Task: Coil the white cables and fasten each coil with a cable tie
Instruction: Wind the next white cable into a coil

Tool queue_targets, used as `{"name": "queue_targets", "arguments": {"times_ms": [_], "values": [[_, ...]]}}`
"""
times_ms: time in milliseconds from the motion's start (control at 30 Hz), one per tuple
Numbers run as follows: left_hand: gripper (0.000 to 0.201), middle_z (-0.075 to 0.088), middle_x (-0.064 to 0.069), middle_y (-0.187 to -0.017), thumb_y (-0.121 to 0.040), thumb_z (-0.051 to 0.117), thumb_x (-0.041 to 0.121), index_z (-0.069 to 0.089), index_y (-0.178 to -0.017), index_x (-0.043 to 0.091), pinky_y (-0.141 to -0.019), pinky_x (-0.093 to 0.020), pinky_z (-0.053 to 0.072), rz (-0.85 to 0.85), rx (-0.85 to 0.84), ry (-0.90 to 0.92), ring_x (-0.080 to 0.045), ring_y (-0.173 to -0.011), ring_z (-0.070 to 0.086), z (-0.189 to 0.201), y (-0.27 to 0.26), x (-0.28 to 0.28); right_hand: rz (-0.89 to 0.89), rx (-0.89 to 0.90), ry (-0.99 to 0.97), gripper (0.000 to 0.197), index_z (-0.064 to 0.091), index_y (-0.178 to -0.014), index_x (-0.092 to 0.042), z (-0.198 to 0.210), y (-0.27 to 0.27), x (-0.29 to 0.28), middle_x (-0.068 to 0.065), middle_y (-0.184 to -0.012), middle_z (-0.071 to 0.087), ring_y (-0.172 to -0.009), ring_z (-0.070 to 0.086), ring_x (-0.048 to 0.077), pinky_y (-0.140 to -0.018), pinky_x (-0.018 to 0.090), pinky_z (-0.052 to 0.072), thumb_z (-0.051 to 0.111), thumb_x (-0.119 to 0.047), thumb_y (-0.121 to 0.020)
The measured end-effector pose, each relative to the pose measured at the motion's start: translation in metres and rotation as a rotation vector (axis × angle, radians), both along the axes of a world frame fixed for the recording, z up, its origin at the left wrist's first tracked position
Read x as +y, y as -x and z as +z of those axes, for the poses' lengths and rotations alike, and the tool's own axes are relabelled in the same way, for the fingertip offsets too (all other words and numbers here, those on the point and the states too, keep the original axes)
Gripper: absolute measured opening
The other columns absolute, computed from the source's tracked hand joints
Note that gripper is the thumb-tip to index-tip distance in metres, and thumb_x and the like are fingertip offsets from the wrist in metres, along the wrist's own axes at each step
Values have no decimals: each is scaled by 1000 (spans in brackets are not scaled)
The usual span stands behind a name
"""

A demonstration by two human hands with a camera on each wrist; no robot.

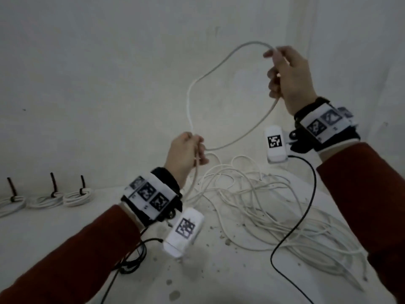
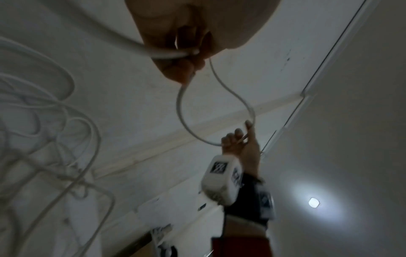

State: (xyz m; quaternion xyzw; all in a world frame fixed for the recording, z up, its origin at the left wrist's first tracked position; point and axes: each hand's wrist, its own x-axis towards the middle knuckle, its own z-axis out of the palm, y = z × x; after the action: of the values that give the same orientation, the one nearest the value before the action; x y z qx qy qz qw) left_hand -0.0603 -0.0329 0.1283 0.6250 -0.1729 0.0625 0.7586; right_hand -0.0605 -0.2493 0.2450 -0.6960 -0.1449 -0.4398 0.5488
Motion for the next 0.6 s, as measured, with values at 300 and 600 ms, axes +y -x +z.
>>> {"name": "queue_targets", "arguments": {"times_ms": [300, 600], "values": [[87, 64, -7, -68, -76, 26, 83, 65, -67, 6, -61, -29, 43, 419, -120, -1165, -22, -62, 58, -4, -3, 6, -305, 221, 715, 18, 63, -88, -16, 12, 16, 28, -4, -74, 56, -72, 51, 16, -60, 26, 36, 48, -23, -95], [23, 56, 10, -60, -98, 45, 36, 55, -96, 16, -66, -34, 52, 61, -508, -449, -20, -57, 57, 39, 1, 55, 35, 56, 783, 13, 63, -88, -24, -26, 12, 86, -7, -66, 56, -57, 45, 7, -61, 25, 40, 54, -29, -96]]}}
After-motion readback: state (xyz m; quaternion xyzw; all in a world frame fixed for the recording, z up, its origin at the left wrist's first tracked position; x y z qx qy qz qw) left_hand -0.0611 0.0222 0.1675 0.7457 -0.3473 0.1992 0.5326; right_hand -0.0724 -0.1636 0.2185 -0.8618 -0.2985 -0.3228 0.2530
